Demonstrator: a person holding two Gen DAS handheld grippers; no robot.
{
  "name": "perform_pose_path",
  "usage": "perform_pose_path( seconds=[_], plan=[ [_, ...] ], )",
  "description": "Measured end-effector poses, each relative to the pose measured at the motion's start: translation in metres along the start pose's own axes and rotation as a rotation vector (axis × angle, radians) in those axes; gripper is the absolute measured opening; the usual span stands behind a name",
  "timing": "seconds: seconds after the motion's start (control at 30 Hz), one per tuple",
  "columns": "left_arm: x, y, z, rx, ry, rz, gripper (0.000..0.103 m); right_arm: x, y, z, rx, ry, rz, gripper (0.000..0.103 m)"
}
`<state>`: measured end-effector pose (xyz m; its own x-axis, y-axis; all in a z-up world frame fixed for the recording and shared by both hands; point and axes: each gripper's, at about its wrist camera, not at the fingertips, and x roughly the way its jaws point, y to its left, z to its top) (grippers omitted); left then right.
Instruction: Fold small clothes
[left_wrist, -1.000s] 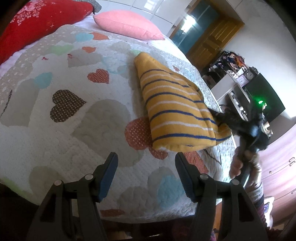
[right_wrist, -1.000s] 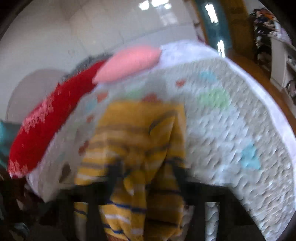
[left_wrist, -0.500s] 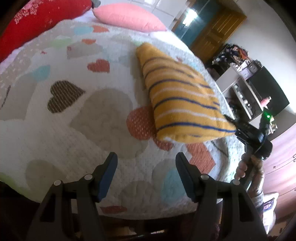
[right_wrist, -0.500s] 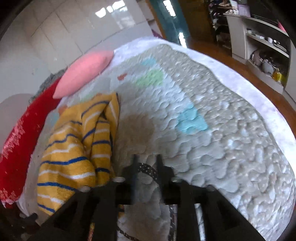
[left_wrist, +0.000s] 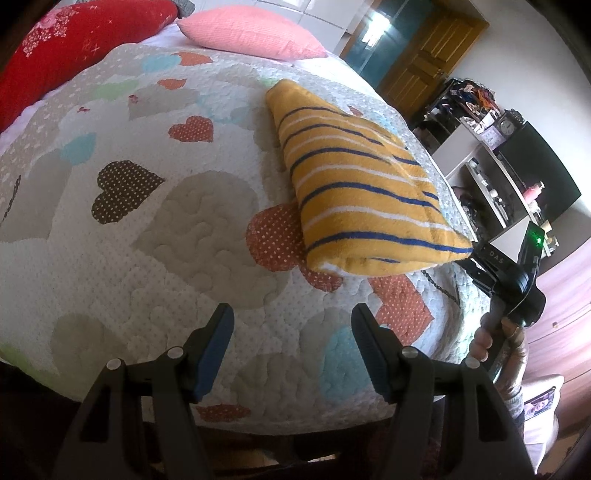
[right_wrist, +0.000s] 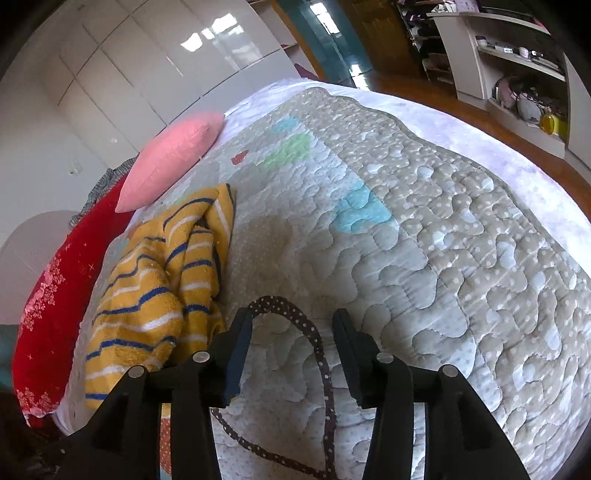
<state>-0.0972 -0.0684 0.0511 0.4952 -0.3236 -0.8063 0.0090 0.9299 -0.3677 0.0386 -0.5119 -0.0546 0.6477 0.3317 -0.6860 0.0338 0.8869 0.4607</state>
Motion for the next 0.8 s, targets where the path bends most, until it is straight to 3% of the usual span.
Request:
perform_pose_path(
  seconds=[0.8],
  plan=[
    [0.006, 0.011, -0.002, -0.04, 0.012, -0.011, 0.066, 0.009, 0.007, -0.002, -0.03, 0.006, -0.018, 0.065]
  ],
)
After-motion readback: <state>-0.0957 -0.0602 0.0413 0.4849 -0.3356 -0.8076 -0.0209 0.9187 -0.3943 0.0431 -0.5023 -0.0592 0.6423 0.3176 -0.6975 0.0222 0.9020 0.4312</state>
